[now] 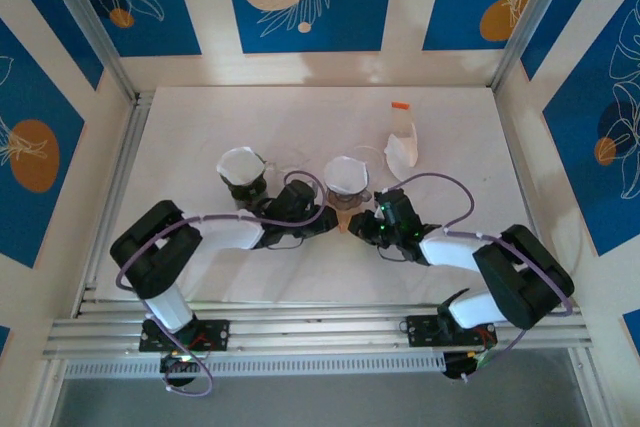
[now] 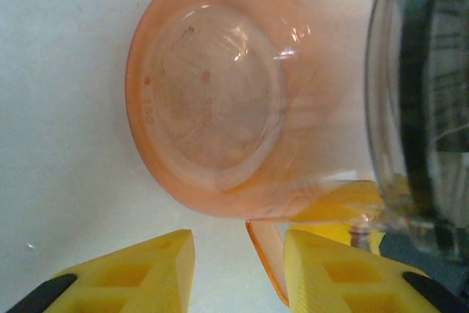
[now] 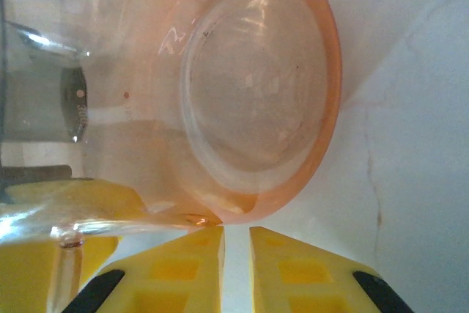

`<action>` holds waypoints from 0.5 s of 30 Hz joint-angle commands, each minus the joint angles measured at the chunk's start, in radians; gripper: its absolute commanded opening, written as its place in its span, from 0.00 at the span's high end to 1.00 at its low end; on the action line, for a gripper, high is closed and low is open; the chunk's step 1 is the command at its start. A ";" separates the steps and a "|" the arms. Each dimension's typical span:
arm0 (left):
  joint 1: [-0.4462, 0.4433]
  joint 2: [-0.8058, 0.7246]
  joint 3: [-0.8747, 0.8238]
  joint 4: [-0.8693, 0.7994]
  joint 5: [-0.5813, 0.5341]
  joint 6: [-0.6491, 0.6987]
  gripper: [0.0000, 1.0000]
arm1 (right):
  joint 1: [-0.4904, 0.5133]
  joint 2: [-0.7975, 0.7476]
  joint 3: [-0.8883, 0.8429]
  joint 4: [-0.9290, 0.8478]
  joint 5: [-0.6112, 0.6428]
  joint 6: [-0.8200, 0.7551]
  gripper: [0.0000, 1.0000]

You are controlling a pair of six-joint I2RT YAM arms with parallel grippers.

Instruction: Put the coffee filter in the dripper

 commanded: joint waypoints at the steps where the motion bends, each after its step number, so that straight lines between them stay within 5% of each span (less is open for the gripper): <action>1: 0.014 0.016 0.010 -0.016 0.016 0.018 0.63 | -0.022 0.050 0.057 0.040 -0.021 -0.028 0.82; 15: 0.005 -0.060 -0.063 -0.004 0.009 -0.021 0.63 | -0.096 0.239 0.213 0.074 -0.074 -0.029 0.82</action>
